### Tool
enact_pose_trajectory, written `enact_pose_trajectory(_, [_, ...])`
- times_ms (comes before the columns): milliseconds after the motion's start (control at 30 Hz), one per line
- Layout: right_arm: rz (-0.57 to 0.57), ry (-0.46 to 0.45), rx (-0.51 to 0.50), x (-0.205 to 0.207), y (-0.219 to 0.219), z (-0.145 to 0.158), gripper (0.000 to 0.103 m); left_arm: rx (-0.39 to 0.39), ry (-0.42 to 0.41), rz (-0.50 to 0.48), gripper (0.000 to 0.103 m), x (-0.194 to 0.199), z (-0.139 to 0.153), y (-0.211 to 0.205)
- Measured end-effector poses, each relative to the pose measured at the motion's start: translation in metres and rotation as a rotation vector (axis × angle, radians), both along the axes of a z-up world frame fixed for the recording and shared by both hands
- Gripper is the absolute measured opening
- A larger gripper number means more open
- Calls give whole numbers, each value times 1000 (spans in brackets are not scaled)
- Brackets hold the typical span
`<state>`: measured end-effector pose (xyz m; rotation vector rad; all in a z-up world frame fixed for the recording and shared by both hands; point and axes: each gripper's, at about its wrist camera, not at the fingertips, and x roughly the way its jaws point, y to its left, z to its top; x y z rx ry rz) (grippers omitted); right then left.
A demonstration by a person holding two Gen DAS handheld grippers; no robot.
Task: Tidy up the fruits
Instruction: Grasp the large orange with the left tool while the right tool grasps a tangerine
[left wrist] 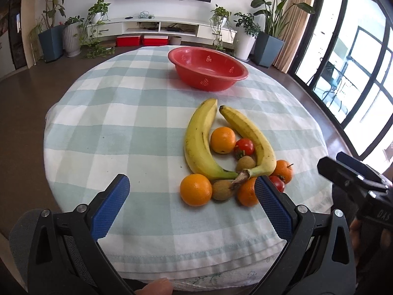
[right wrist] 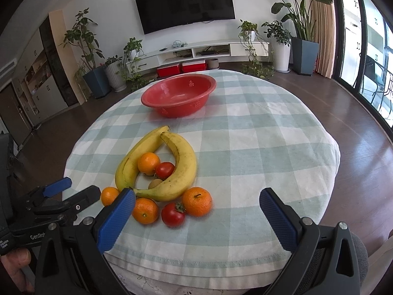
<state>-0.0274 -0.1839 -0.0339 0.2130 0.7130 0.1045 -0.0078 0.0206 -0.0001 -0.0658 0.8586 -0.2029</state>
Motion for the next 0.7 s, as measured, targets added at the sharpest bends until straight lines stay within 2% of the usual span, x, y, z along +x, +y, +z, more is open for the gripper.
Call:
enact_pose_trajectory(67, [7, -6, 56, -3, -1, -4, 103, 61, 11, -9, 103, -4, -1, -1])
enact_pose_trajectory(133, [34, 28, 59, -4, 3, -6, 103, 50, 25, -18, 103, -6, -3, 5])
enact_pose_trajectory(267, [103, 59, -126, -7, 23, -8, 103, 53, 90, 35, 103, -1, -9, 21])
enact_pose_trajectory(333, [148, 48, -162, -13, 30, -9, 103, -12, 123, 8, 103, 3, -13, 29])
enact_pose_trajectory(433, [172, 50, -125, -18, 28, -8, 103, -29, 128, -41, 102, 4, -15, 30])
enact_pose_trajectory(567, [173, 31, -93, -24, 22, -7, 103, -230, 158, -154, 103, 2, -22, 29])
enact_pose_trajectory(667, [210, -26, -86, -20, 16, 4, 103, -287, 44, -131, 102, -9, -16, 28])
enact_pose_trajectory(700, [223, -38, -103, -17, 16, 8, 103, -268, 57, -134, 102, -9, -15, 25])
